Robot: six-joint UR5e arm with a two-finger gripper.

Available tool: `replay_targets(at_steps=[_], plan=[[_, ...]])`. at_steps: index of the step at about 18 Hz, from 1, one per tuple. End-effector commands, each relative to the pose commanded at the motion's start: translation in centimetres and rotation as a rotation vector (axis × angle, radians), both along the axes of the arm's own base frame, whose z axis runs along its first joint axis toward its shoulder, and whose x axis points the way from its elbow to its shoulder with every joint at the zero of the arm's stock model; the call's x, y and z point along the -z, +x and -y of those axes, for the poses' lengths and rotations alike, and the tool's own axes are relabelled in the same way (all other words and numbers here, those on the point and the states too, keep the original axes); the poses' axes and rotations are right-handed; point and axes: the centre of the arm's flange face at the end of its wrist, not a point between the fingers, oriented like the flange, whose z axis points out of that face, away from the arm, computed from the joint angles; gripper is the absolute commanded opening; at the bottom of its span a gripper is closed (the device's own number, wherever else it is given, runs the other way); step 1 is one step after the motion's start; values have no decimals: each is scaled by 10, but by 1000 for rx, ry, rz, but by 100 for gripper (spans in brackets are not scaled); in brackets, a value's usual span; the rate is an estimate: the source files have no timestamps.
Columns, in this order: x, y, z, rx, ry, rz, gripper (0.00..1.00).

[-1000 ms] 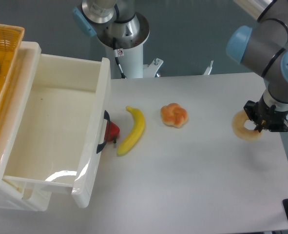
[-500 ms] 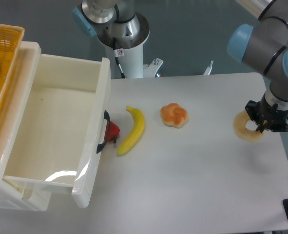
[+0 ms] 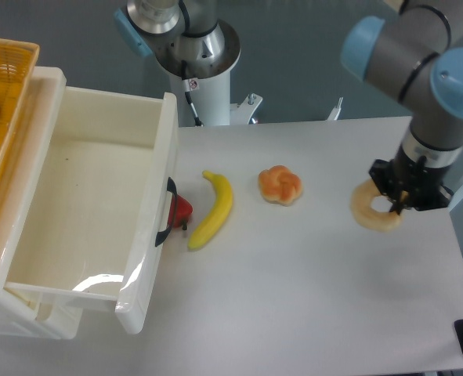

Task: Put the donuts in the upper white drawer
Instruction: 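Carry the donut over the banana into the open white drawer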

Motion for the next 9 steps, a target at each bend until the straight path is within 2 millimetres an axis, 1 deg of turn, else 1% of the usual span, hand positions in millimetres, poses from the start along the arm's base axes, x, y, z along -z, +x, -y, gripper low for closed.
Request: replay_targets(at_steps=[2, 4, 5, 7, 9], plan=[[-17, 33, -18, -34, 44, 18, 0], [-33, 59, -33, -78, 96, 36, 0], [-35, 70, -43, -91, 118, 55, 0], [-45, 91, -58, -127, 157, 84, 0], [-54, 110, -69, -144, 193, 109, 0]])
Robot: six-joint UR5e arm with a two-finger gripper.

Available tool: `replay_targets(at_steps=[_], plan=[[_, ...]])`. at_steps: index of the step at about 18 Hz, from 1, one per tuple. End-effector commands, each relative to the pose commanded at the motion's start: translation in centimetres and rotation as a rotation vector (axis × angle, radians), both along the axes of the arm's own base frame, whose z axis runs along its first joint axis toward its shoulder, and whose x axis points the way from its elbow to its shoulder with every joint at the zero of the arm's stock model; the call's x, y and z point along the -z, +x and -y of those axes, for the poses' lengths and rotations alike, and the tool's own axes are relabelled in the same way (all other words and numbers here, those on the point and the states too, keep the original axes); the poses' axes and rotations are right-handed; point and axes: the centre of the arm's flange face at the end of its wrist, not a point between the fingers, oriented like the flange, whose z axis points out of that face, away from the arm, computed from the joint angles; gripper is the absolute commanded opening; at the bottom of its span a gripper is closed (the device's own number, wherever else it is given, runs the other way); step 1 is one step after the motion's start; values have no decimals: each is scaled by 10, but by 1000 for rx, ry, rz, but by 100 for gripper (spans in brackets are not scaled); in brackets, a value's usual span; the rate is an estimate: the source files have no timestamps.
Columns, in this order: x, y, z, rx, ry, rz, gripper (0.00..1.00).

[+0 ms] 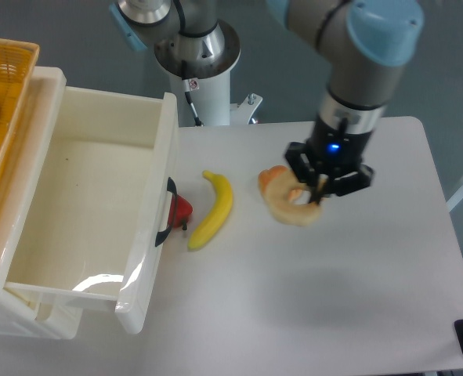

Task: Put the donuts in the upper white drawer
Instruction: 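Carry the donut over the banana into the open white drawer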

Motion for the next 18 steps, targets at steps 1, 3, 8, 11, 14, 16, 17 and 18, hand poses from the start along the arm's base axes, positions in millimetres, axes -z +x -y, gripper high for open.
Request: replay_targets(at_steps=[1, 3, 8, 11, 14, 16, 17, 18], plan=[[-8, 9, -1, -2, 18, 2, 0], [-20, 25, -5, -29, 41, 13, 0], [-21, 78, -35, -31, 33, 48, 0], [-6, 118, -53, -2, 3, 79, 0], [6, 147, -65, 24, 1, 83, 4], [10, 163, -73, 46, 6, 77, 10], [12, 172, -77, 51, 2, 81, 15], [13, 179, -79, 52, -2, 87, 20]])
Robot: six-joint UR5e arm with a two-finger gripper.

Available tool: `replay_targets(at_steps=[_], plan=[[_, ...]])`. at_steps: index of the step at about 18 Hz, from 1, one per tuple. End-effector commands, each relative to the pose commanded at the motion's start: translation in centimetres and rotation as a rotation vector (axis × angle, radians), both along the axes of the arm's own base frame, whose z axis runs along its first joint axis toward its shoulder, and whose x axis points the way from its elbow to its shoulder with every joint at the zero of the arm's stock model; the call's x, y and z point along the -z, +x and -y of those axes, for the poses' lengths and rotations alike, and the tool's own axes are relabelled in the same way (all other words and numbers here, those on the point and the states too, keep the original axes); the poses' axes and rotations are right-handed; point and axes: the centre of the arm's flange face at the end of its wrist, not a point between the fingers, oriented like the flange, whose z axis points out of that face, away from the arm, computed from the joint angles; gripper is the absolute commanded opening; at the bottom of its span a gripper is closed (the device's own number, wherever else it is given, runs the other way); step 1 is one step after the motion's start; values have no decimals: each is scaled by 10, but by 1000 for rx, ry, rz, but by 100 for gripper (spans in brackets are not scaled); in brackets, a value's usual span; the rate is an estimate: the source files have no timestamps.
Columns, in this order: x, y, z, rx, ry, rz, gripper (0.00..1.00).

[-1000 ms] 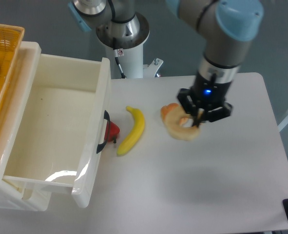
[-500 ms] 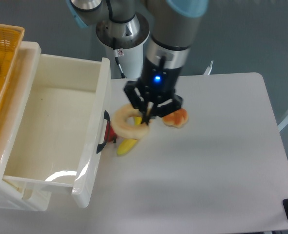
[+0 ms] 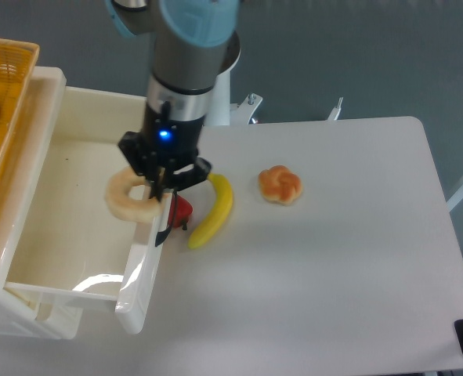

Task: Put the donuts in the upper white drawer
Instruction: 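Carry the donut over the banana into the open white drawer, then open the gripper to release the donut inside the drawer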

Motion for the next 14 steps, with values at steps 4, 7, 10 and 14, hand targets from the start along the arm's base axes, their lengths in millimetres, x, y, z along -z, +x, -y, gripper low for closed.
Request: replay_targets(at_steps=[4, 7, 10, 14], plan=[[3, 16, -8, 25, -5, 4, 72], [3, 18, -8, 22, -6, 5, 100], [10, 26, -11, 17, -19, 22, 100], [5, 25, -8, 16, -11, 17, 100]])
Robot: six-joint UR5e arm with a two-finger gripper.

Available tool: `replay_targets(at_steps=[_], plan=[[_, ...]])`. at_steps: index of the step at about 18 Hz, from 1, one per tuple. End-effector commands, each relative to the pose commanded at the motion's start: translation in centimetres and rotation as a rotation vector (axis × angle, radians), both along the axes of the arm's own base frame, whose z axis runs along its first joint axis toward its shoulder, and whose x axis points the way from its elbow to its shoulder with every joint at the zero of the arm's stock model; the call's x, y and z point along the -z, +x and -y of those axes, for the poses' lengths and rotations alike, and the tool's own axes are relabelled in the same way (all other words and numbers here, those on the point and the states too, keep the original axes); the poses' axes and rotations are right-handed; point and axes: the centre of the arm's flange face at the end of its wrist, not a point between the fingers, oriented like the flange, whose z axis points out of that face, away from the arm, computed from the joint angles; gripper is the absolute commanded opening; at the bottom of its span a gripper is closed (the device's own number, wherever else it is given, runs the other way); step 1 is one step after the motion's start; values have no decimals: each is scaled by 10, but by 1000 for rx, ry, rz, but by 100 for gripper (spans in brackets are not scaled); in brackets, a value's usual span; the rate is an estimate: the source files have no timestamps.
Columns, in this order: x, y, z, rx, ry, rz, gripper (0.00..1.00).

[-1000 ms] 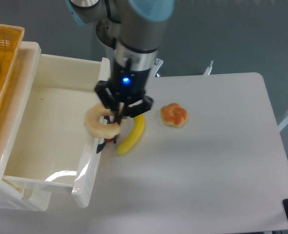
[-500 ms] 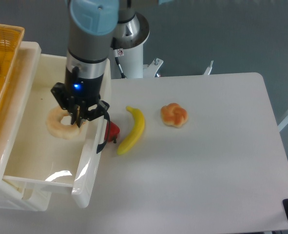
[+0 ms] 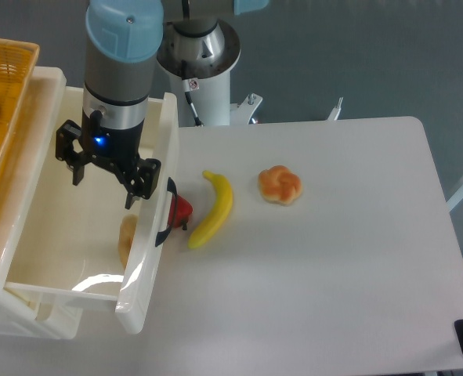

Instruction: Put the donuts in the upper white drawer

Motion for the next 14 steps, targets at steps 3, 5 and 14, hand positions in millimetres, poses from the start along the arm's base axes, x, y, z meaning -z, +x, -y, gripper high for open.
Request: replay_targets(at_steps=[3, 5, 14], plan=[[-15, -30, 16, -49, 24, -21, 100], [-28, -59, 35, -79, 57, -56, 100], [5, -201, 136, -23, -102, -270, 100]])
